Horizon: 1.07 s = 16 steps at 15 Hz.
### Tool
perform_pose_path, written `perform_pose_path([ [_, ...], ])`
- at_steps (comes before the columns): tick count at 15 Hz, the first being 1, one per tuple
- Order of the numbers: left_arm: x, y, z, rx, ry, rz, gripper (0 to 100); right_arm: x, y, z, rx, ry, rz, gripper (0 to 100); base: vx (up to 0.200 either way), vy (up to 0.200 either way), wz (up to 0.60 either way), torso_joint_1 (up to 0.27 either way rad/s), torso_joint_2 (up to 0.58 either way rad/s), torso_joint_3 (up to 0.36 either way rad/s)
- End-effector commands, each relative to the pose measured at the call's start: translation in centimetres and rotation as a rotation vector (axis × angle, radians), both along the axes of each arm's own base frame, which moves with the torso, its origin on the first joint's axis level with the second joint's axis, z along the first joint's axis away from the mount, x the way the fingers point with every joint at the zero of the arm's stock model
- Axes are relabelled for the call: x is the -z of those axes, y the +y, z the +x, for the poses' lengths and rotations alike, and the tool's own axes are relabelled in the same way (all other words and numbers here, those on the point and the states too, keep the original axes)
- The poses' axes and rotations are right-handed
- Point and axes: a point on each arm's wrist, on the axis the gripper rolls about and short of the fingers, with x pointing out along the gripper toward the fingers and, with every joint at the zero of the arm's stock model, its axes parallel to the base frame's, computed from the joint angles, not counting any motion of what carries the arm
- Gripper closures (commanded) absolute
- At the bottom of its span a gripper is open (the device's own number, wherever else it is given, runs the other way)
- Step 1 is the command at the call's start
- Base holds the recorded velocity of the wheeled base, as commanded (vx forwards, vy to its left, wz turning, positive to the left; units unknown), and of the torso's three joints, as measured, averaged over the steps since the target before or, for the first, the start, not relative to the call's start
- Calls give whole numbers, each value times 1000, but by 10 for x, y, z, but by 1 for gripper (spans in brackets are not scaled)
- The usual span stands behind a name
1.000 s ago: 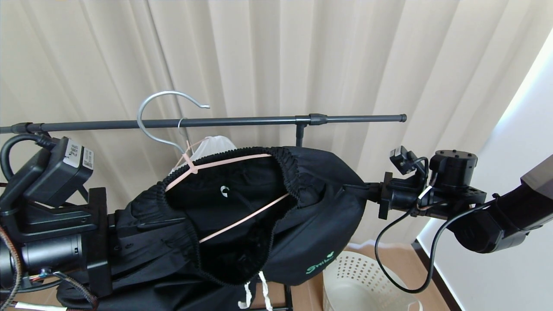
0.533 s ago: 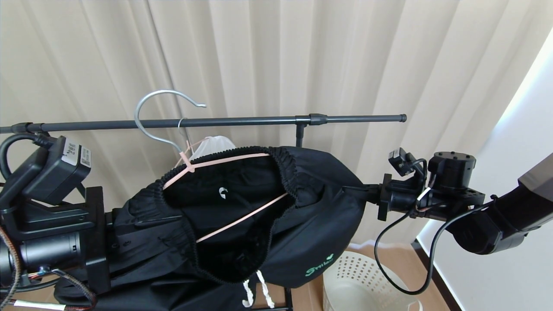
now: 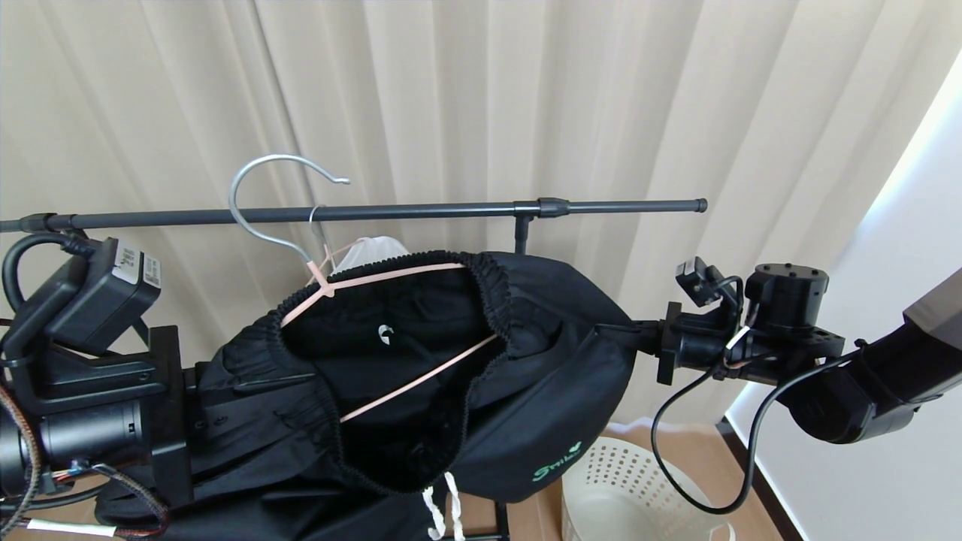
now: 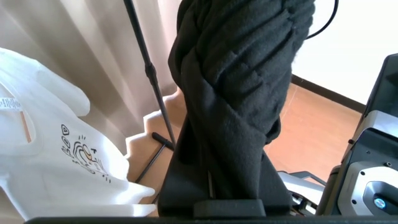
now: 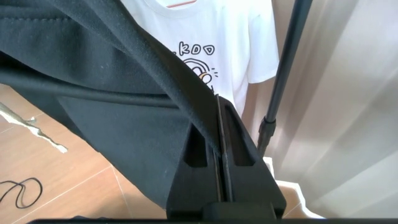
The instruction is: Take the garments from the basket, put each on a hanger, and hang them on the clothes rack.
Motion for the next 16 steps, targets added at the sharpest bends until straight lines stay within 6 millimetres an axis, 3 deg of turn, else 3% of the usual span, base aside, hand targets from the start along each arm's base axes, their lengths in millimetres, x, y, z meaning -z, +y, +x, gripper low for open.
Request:
perform_pose_path([
  [1, 1, 0, 1, -1, 6, 0, 100, 0, 1, -1, -3, -1, 0, 100, 0, 0, 0, 0, 0, 0],
  [5, 2, -1, 3, -6, 25, -8, 100, 0, 1, -1, -3, 0, 0, 100, 0, 0, 0, 0, 0, 0],
  [6, 2, -1, 5, -7, 32, -9, 100, 1, 1, -1, -2, 1, -1, 0, 0, 0, 0, 0, 0, 0],
  [11, 3, -2, 8, -12, 45, -9, 100, -1, 0, -3, -4, -5, -2, 0, 0, 0, 0, 0, 0, 0],
  [16, 5, 0, 10, -38, 77, -24, 100, -20, 2, -19, -20, -66, 5, 0, 0, 0, 0, 0, 0, 0],
])
